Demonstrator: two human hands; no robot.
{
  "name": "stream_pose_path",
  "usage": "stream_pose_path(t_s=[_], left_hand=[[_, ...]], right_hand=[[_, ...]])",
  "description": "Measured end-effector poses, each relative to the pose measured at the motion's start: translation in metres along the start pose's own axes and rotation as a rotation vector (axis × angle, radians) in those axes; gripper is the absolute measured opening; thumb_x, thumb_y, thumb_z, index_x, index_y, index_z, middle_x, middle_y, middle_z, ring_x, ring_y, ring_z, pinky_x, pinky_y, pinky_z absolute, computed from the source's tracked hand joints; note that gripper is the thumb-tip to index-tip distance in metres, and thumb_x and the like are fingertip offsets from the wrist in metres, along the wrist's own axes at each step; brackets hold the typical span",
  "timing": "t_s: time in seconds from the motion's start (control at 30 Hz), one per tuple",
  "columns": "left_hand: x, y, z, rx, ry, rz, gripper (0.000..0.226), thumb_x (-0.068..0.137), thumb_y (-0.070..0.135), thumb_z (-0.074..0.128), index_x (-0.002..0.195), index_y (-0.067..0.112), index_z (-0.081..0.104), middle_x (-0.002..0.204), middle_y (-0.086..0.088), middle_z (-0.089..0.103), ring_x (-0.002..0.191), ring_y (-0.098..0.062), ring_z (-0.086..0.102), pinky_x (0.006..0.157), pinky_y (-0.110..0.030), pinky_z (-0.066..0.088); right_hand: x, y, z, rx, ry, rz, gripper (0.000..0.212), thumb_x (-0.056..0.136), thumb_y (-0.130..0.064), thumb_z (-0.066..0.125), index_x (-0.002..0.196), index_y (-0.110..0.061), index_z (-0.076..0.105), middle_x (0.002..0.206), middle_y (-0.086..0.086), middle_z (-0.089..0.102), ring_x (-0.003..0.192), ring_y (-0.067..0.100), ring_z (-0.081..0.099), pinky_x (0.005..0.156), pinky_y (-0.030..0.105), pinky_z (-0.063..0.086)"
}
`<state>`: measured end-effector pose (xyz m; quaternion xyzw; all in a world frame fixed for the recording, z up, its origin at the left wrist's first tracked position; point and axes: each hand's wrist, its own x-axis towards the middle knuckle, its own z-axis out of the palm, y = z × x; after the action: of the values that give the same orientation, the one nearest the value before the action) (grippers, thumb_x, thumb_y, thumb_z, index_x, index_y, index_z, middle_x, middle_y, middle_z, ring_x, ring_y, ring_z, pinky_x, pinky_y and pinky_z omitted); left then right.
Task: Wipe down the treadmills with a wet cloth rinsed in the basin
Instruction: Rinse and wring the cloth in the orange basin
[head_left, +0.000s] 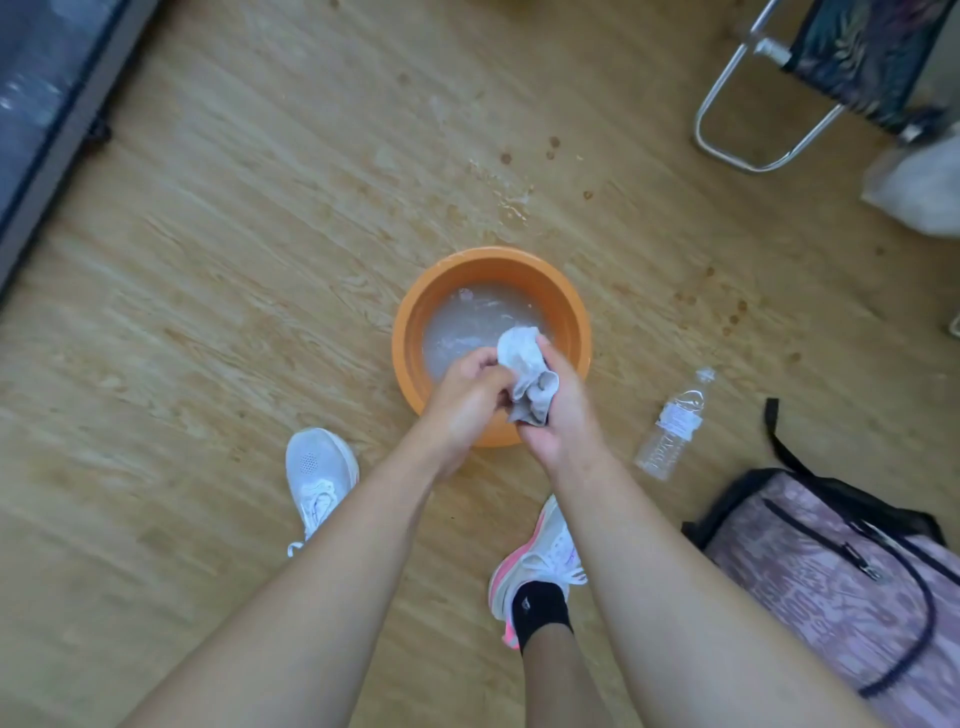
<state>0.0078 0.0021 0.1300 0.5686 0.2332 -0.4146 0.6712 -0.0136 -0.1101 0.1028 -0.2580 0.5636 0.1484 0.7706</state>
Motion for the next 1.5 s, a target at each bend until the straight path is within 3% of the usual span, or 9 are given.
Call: stream_pose_path(t_s=[0.13, 0.23, 0.4, 0.5, 0.73, 1.2, 1.3, 1.4, 1.5], left_hand=[[0.018, -0.001, -0.015, 0.813, 0.252, 0.413, 0.021, 0.088, 0.005, 0.071, 0.108, 0.010, 0.075, 0.111, -0.002, 0.059, 0.097, -0.020, 0.061, 0.089, -0.032, 0.050], [0.027, 0.007, -0.026, 0.942, 0.170, 0.524, 0.045, 0.078, 0.006, 0.070, 0.119, 0.024, 0.064, 0.118, 0.005, 0.060, 0.105, -0.018, 0.056, 0.094, -0.038, 0.047], [0.010, 0.014, -0.021, 1.117, 0.082, 0.645, 0.015, 0.077, 0.018, 0.068, 0.087, 0.028, 0.068, 0.084, 0.017, 0.060, 0.092, -0.018, 0.058, 0.080, -0.035, 0.036], [0.010, 0.015, -0.027, 1.139, -0.035, 0.669, 0.033, 0.079, 0.017, 0.052, 0.096, 0.029, 0.079, 0.093, 0.015, 0.073, 0.099, -0.016, 0.058, 0.091, -0.040, 0.037], [0.038, 0.013, -0.055, 0.790, 0.404, 0.519, 0.040, 0.079, -0.012, 0.044, 0.094, 0.014, 0.071, 0.095, 0.004, 0.071, 0.100, -0.020, 0.058, 0.088, -0.021, 0.041], [0.043, -0.004, -0.044, 0.546, 0.244, 0.238, 0.018, 0.101, 0.022, 0.052, 0.116, 0.019, 0.061, 0.109, 0.004, 0.067, 0.097, -0.006, 0.063, 0.094, -0.028, 0.052], [0.045, 0.019, -0.022, 0.317, 0.087, 0.058, 0.037, 0.107, 0.040, 0.053, 0.140, 0.024, 0.057, 0.117, 0.020, 0.062, 0.098, 0.012, 0.059, 0.079, -0.002, 0.043], [0.056, 0.024, -0.016, 0.137, -0.034, -0.075, 0.058, 0.096, 0.061, 0.061, 0.149, 0.038, 0.052, 0.141, 0.018, 0.060, 0.124, 0.003, 0.058, 0.102, -0.017, 0.045], [0.059, 0.023, -0.004, 0.143, -0.014, -0.087, 0.037, 0.098, 0.032, 0.070, 0.135, 0.030, 0.067, 0.110, 0.003, 0.076, 0.093, -0.008, 0.070, 0.077, -0.017, 0.054]], right_hand=[[0.001, 0.010, 0.030, 0.177, 0.098, 0.106, 0.024, 0.106, -0.015, 0.041, 0.095, -0.006, 0.061, 0.071, 0.012, 0.066, 0.054, 0.022, 0.070, 0.049, 0.028, 0.058], [-0.005, 0.014, 0.037, 0.184, 0.123, 0.129, 0.027, 0.105, -0.019, 0.042, 0.097, -0.008, 0.065, 0.077, 0.009, 0.070, 0.052, 0.021, 0.071, 0.046, 0.025, 0.055], [-0.001, 0.001, 0.037, 0.114, 0.100, 0.064, 0.040, 0.099, -0.048, 0.056, 0.112, -0.012, 0.068, 0.096, 0.012, 0.071, 0.086, 0.027, 0.070, 0.076, 0.032, 0.057], [0.011, -0.003, 0.038, -0.048, 0.280, -0.053, 0.026, 0.101, -0.037, 0.067, 0.099, -0.012, 0.067, 0.074, 0.007, 0.068, 0.058, 0.021, 0.063, 0.056, 0.029, 0.050], [0.022, -0.015, 0.051, -0.477, 0.292, -0.031, 0.027, 0.096, -0.028, 0.064, 0.077, -0.018, 0.048, 0.052, 0.000, 0.042, 0.039, 0.015, 0.030, 0.051, 0.022, 0.018], [0.034, -0.022, 0.050, -0.450, 0.257, -0.047, 0.024, 0.105, -0.035, 0.059, 0.092, -0.015, 0.053, 0.048, -0.002, 0.044, 0.039, 0.014, 0.037, 0.043, 0.022, 0.027], [0.020, -0.012, 0.049, -0.340, 0.109, -0.024, 0.042, 0.102, -0.050, 0.059, 0.108, -0.009, 0.070, 0.084, 0.009, 0.077, 0.076, 0.025, 0.073, 0.072, 0.036, 0.057], [-0.001, -0.002, 0.052, -0.266, -0.020, -0.019, 0.060, 0.104, -0.066, 0.044, 0.121, -0.016, 0.071, 0.114, 0.004, 0.079, 0.112, 0.018, 0.074, 0.105, 0.040, 0.054], [-0.014, 0.000, 0.058, -0.088, 0.037, -0.108, 0.059, 0.107, -0.063, 0.038, 0.116, -0.014, 0.069, 0.104, 0.003, 0.076, 0.113, 0.019, 0.071, 0.103, 0.035, 0.053]])
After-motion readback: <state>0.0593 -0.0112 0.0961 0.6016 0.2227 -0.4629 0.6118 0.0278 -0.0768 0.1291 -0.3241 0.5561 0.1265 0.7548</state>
